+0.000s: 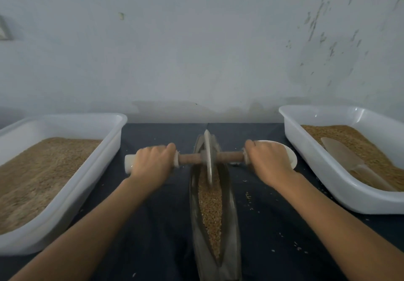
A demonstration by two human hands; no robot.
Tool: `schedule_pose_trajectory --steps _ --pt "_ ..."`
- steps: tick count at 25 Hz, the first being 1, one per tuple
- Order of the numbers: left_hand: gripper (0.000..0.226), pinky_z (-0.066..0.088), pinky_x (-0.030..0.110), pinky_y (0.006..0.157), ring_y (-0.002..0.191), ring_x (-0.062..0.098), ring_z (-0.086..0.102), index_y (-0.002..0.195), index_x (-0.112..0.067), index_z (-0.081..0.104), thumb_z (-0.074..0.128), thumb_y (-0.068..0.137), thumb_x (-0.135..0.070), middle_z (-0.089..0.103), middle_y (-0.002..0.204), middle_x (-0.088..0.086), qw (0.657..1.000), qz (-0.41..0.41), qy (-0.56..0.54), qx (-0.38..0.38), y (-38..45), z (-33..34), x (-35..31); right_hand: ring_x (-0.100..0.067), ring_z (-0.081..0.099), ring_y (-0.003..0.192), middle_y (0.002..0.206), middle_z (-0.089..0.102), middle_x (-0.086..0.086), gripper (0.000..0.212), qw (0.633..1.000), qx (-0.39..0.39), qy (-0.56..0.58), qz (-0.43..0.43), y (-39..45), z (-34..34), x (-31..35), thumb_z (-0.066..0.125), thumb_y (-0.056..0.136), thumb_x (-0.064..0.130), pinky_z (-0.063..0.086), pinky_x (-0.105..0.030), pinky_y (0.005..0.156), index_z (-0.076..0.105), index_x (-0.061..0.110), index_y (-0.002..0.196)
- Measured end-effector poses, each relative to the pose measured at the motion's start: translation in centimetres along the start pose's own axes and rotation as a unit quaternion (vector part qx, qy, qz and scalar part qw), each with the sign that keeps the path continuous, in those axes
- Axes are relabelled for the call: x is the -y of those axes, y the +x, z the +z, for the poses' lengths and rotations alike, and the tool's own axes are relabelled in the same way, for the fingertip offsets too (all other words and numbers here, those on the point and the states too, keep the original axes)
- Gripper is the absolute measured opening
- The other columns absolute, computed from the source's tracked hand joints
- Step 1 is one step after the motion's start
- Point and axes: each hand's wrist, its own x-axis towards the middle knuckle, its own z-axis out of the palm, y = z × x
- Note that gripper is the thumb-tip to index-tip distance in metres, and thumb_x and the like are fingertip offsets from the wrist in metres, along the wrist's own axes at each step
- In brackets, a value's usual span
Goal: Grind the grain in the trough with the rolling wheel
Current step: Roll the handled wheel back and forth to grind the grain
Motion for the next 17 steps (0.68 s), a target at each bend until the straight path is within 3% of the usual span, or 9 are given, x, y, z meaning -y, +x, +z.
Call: schedule_pose_trajectory --steps 3,5,7,8,10,12,14,17 --pt "0.022 0.029 0.028 0.048 0.051 0.019 0.055 0.074 -0.024 0.045 0.067 0.067 -0.026 0.055 0.063 -0.005 0.991 0.096 -0.023 -0.087 -6.7 -1.5 0.4 -0.01 0.043 0.043 0.057 0.051 0.008 0.039 0.996 -0.028 0.07 -0.039 -6.9 -1.1 -0.1 0.084 0.055 0.027 0.023 -0.022 0.041 0.049 0.028 0.072" --pt "0.016 0.022 0.027 0.048 0.041 0.019 0.045 0.067 -0.024 0.044 0.059 0.064 -0.02 0.042 0.054 -0.007 0.969 0.161 -0.052 -0.182 -10.4 -2.5 0.7 -0.004 0.035 0.037 0.048 0.044 0.011 0.049 0.988 -0.056 0.117 -0.079 -10.4 -2.4 -0.4 0.089 0.032 0.035 0.022 -0.017 0.042 0.051 0.03 0.063" --pt "0.024 0.022 0.027 0.049 0.041 0.018 0.043 0.068 -0.025 0.041 0.064 0.06 -0.019 0.039 0.054 -0.007 0.964 0.189 -0.05 -0.181 -11.4 -2.3 1.0 -0.003 0.037 0.034 0.045 0.043 0.01 0.052 0.988 -0.018 0.129 -0.079 -11.4 -2.2 -0.6 0.087 0.024 0.04 0.025 -0.017 0.041 0.052 0.031 0.061" --pt "0.032 0.025 0.027 0.048 0.041 0.018 0.044 0.067 -0.025 0.044 0.072 0.055 -0.019 0.041 0.054 -0.006 0.968 0.187 -0.041 -0.163 -10.5 -2.1 0.8 -0.003 0.039 0.035 0.046 0.044 0.01 0.052 0.989 0.009 0.13 -0.075 -10.9 -2.0 -0.5 0.089 0.028 0.038 0.028 -0.017 0.039 0.051 0.031 0.063" --pt "0.037 0.035 0.028 0.044 0.042 0.021 0.051 0.066 -0.02 0.051 0.084 0.048 -0.015 0.05 0.055 -0.004 0.981 0.154 -0.021 -0.118 -7.0 -1.6 0.1 -0.007 0.048 0.047 0.058 0.051 0.01 0.04 0.993 0.04 0.109 -0.034 -8.2 -0.6 -0.3 0.084 0.057 0.03 0.042 -0.024 0.041 0.048 0.03 0.074" --pt "0.025 0.045 0.033 0.05 0.055 0.027 0.06 0.073 -0.015 0.055 0.079 0.065 -0.016 0.061 0.065 0.002 0.994 0.076 -0.003 -0.08 -2.3 -1.0 -0.5 -0.014 0.056 0.063 0.076 0.058 0.006 0.018 0.999 0.022 0.039 0.016 -3.7 1.0 -0.1 0.065 0.082 0.024 0.046 -0.029 0.054 0.049 0.025 0.088" --pt "0.01 0.046 0.035 0.062 0.074 0.026 0.063 0.087 -0.017 0.052 0.057 0.088 -0.026 0.066 0.084 0.001 0.999 0.002 0.008 -0.037 1.8 -0.9 -0.5 -0.023 0.059 0.064 0.078 0.063 -0.003 0.012 0.998 -0.02 0.048 0.038 0.5 1.5 -0.2 0.063 0.083 0.016 0.036 -0.03 0.052 0.053 0.014 0.09" --pt "0.012 0.045 0.034 0.064 0.079 0.023 0.061 0.091 -0.021 0.044 0.051 0.092 -0.031 0.064 0.091 -0.004 1.0 0.008 0.021 0.007 2.4 -0.2 -0.1 -0.023 0.059 0.066 0.08 0.064 -0.002 0.013 0.999 -0.004 0.034 0.022 1.9 0.8 -0.4 0.062 0.084 0.021 0.032 -0.03 0.052 0.051 0.016 0.089"
